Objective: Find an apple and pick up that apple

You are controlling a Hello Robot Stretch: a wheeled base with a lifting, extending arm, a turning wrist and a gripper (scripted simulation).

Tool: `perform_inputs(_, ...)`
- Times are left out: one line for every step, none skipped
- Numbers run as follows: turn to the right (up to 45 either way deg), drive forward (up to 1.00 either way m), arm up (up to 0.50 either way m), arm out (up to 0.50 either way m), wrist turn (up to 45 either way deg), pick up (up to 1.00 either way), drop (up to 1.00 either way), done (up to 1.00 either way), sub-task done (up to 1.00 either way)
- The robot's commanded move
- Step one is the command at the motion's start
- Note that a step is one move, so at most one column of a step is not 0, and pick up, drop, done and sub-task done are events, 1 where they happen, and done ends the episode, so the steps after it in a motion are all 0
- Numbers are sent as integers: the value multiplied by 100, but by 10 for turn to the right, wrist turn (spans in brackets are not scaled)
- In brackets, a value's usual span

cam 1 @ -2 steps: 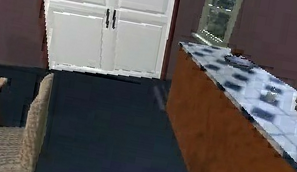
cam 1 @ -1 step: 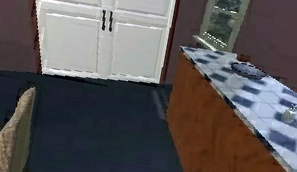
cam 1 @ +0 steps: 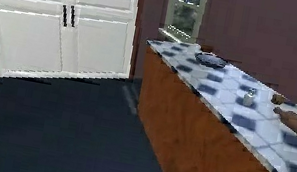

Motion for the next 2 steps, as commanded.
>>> perform_inputs(0,40,0,0,0,0,0,0,0)
perform_inputs(0,0,50,0,0,0,0,0,0)
